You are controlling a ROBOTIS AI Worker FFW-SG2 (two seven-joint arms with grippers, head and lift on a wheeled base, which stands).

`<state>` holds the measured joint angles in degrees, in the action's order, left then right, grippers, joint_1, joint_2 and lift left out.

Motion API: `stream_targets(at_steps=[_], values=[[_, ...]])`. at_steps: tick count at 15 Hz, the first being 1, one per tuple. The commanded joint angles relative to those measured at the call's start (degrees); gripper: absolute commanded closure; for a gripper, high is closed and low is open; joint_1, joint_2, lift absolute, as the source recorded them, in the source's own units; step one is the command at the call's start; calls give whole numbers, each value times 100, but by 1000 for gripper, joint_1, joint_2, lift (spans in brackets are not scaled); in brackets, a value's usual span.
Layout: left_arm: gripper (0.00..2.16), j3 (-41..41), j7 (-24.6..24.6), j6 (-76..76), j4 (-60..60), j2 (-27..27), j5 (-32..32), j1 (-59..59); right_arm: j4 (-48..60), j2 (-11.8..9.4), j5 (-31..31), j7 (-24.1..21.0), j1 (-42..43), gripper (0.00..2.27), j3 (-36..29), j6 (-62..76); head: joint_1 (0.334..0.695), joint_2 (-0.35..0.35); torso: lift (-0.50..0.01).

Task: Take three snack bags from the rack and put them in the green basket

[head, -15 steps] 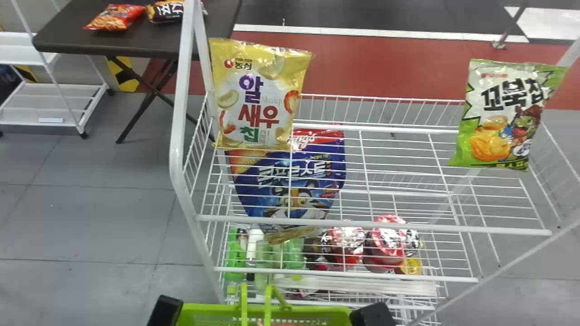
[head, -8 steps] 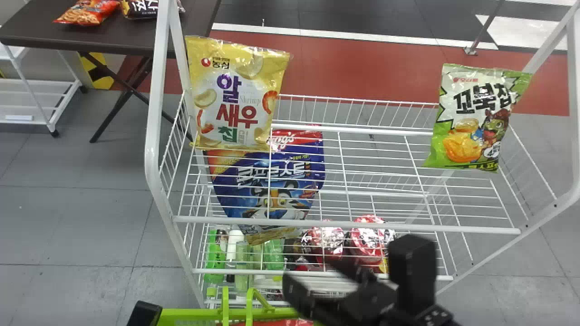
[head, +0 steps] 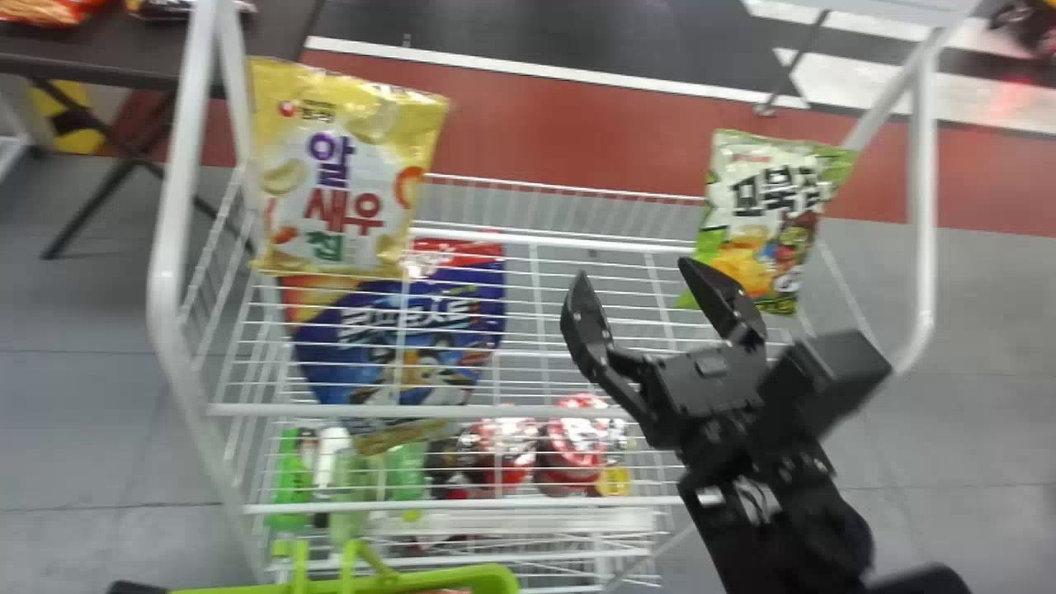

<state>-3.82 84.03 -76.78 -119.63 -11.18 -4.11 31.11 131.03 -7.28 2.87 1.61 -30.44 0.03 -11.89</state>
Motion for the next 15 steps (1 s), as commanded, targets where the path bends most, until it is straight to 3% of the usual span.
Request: stream_targets(at_steps=[1, 8, 12, 15], values=[[1902, 21, 0, 0, 27, -7, -11, -26, -482, 86, 3, 6, 759, 63, -548, -636, 695, -350, -16], [1902, 136, 17, 0, 265, -25, -117, -175, -2477, 69, 65, 103, 2121, 124, -1682, -899, 695, -350, -16], [1902, 127, 35, -35, 335, -42, -196, -254, -2996, 69, -41, 129, 2587, 130, -1761, -899, 695, -350, -16], [1902, 136, 35, -35, 379, -42, -204, -272, -3268, 51, -23, 455, 3053, 225, -1787, -1479, 695, -350, -16]])
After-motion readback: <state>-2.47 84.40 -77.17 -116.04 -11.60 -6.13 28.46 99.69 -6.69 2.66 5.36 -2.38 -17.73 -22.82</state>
